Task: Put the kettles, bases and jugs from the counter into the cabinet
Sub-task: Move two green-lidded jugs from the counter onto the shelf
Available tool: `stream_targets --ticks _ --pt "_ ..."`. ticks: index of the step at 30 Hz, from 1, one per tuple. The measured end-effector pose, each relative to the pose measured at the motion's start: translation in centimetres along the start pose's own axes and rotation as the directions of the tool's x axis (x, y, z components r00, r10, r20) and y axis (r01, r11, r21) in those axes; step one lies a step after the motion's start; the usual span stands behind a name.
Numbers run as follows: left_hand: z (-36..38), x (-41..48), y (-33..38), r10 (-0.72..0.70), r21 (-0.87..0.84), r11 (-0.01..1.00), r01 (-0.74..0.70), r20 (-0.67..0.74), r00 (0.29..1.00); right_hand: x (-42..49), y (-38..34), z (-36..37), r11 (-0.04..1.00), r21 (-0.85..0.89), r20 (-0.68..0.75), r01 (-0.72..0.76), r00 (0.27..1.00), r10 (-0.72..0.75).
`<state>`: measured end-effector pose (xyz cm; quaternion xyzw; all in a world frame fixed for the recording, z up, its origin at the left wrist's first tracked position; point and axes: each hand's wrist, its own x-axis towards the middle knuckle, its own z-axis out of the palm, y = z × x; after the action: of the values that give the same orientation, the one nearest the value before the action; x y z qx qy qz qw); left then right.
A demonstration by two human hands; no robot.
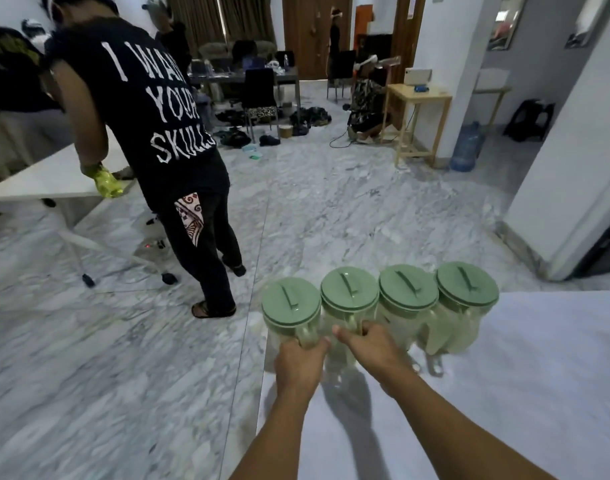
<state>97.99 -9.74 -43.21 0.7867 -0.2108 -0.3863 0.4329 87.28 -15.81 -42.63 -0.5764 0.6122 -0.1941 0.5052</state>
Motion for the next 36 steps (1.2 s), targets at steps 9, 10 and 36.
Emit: stream_targets --ticks 9,10,36 --pt "-6.8 0.6 4.1 0.168 -0.103 0.982 -0.156 0.111 0.98 -3.6 -4.6 1.0 0.946 0.323 -0.027 -0.001 1.0 0.01" --pt "-7.9 0.2 4.9 0.194 -0.116 0.977 -0.18 0.119 0.974 -4.7 -5.4 1.1 0.943 0.333 -0.05 0.02 0.999 -0.003" --pt "-0.2 -39.6 15.4 0.631 -0.501 0.762 -0.411 0.715 0.299 -49.5 -2.9 -20.7 0.823 0.37 -0.916 0.432 0.32 0.243"
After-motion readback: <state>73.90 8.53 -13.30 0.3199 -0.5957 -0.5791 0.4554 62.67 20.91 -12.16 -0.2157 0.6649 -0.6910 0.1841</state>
